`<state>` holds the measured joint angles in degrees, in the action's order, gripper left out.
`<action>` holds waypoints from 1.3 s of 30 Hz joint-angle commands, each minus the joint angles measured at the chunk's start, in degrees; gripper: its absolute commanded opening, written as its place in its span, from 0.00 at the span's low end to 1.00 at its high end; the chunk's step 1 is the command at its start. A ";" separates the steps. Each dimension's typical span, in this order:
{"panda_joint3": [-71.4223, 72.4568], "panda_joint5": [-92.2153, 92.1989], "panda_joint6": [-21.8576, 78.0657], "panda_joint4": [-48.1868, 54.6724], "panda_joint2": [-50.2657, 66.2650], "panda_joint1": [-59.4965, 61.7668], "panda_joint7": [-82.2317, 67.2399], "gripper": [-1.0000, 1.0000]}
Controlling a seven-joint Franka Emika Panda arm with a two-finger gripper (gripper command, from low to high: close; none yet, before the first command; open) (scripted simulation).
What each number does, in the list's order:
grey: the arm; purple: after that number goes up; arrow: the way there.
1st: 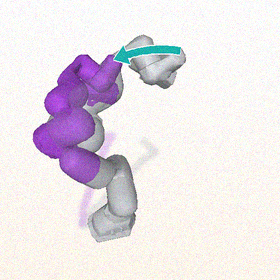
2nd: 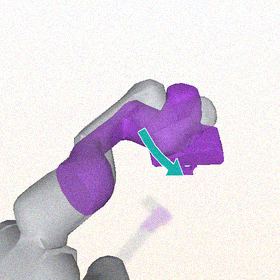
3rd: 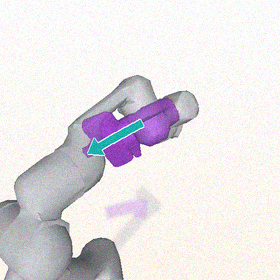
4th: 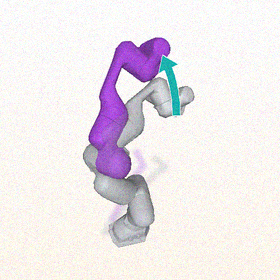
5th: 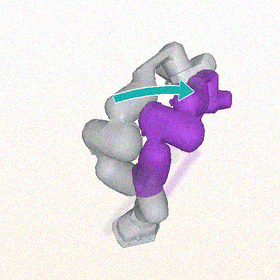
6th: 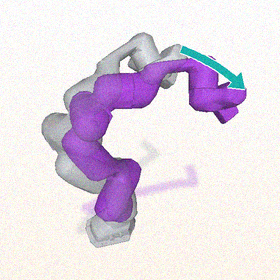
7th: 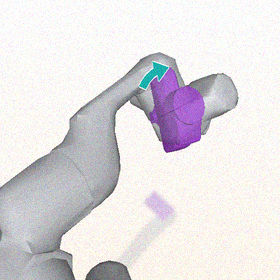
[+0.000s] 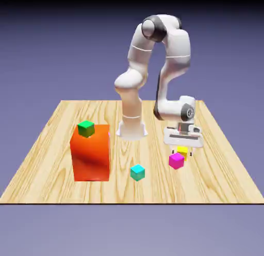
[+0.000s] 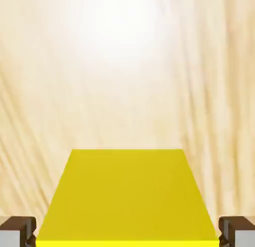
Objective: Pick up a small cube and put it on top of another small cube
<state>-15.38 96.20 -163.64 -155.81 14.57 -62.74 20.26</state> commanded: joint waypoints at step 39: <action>16.55 -66.73 26.95 7.96 -7.91 53.99 -5.10 0.00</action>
<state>1.19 29.33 -136.66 -147.85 6.65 -8.71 15.05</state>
